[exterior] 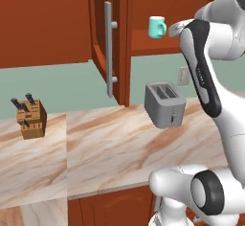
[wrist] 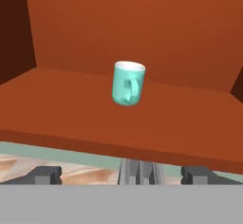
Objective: Open the cabinet directly in front. Then move the liquor and the mug to the dining counter with the jar on it.
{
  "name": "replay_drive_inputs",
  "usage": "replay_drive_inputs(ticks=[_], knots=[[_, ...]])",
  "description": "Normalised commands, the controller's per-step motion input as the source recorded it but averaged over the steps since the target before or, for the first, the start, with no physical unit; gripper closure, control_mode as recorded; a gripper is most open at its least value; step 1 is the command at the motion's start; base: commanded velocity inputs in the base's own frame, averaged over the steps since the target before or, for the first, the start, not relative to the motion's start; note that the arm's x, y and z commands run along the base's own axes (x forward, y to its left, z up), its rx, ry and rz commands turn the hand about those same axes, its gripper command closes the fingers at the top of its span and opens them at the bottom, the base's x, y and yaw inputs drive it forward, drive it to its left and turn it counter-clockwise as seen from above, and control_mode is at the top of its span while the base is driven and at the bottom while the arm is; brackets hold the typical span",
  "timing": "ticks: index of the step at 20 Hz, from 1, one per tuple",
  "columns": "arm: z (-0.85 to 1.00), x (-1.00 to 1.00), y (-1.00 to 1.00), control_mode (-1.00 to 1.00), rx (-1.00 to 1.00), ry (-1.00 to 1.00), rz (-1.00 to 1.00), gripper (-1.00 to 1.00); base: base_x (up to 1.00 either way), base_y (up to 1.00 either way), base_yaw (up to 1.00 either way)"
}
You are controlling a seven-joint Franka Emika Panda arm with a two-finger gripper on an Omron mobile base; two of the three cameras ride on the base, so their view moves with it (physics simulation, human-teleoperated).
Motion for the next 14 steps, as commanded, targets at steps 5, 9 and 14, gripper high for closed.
replay_drive_inputs(ticks=[5, 9, 14], knots=[[0.00, 0.59, 0.00, -1.00, 0.00, 0.01, 0.00, -1.00, 0.00, 0.00, 0.00], [-0.01, 0.68, 0.00, -1.00, 0.02, 0.03, 0.00, -1.00, 0.00, 0.00, 0.00], [-0.11, 0.59, 0.00, -1.00, 0.07, 0.03, 0.00, -1.00, 0.00, 0.00, 0.00]])
